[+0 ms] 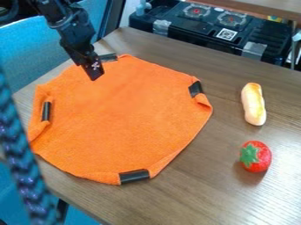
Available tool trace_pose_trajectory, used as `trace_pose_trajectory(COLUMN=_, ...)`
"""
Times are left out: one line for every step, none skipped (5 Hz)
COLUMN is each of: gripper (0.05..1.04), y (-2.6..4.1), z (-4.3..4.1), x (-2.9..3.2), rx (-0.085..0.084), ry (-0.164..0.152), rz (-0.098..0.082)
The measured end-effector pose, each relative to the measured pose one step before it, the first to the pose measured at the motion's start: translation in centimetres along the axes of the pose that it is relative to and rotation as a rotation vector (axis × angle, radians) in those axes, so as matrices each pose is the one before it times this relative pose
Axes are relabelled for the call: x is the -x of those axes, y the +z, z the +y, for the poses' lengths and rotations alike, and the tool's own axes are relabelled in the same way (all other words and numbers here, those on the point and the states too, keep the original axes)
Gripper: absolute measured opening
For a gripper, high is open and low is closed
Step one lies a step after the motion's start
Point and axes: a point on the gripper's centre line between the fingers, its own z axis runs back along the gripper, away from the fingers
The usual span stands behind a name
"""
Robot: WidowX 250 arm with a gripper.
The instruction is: Fold the cloth from top left to bottom right
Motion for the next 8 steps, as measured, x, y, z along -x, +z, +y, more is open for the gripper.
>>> trace_pose_trajectory(gripper=1.001, y=-0.753, z=1.327, x=-1.115, rx=-0.0016, ry=0.0345, rz=0.0094)
trace_pose_trajectory(gripper=1.001, y=-1.011, z=0.967, x=-1.65, rx=-0.0023, ry=0.0339, rz=0.0113)
trace_pose_trajectory(gripper=1.001, y=-0.407, z=0.98, x=-1.169, rx=0.001, ry=0.0226, rz=-0.0058)
trace_pose_trajectory(gripper=1.001, y=-0.701, z=1.235, x=-0.902, rx=-0.0194, ry=0.0268, rz=0.0035)
trace_pose_trajectory(gripper=1.001, y=-0.671, z=0.837, x=-0.94, rx=-0.0181, ry=0.0172, rz=0.0096)
trace_pose_trajectory(gripper=1.001, y=-0.719, z=0.719, x=-0.529, rx=-0.0125, ry=0.0115, rz=0.0112)
trace_pose_trajectory(gripper=1.001, y=-0.621, z=0.438, x=-0.06, rx=-0.0136, ry=0.0046, rz=0.0127)
trace_pose_trajectory(gripper=1.001, y=-0.963, z=-0.183, x=0.118, rx=-0.0102, ry=0.0008, rz=0.0209)
